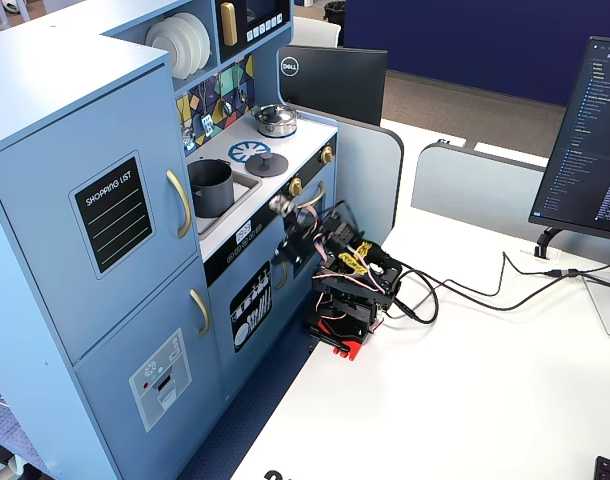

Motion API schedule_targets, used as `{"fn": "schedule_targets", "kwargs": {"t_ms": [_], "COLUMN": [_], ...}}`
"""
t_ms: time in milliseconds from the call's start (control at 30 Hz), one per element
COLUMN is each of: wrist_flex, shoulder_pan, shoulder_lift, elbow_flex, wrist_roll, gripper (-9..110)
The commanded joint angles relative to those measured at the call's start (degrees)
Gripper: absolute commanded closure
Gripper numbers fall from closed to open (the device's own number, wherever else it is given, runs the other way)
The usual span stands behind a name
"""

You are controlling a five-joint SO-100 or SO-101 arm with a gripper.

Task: Take off the lid from the gray recipient and place it on the counter

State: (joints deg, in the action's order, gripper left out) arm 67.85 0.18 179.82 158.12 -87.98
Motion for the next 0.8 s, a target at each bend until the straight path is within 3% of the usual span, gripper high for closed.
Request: {"fn": "schedule_targets", "kwargs": {"t_ms": [0,133,267,400,467,567,767], "wrist_flex": [-6.3,-4.2,5.8,19.2,18.9,19.9,19.9], "shoulder_pan": [-0.9,-1.1,-2.3,-1.8,-1.0,-0.5,-0.4], "shoulder_lift": [0.4,0.6,1.0,2.3,2.3,2.3,2.3], "elbow_flex": [8.0,13.8,13.8,13.9,13.9,13.9,13.9], "wrist_roll": [1.8,1.1,7.2,4.9,7.3,-0.4,0.2], "gripper": [101,101,101,101,100,100,97]}}
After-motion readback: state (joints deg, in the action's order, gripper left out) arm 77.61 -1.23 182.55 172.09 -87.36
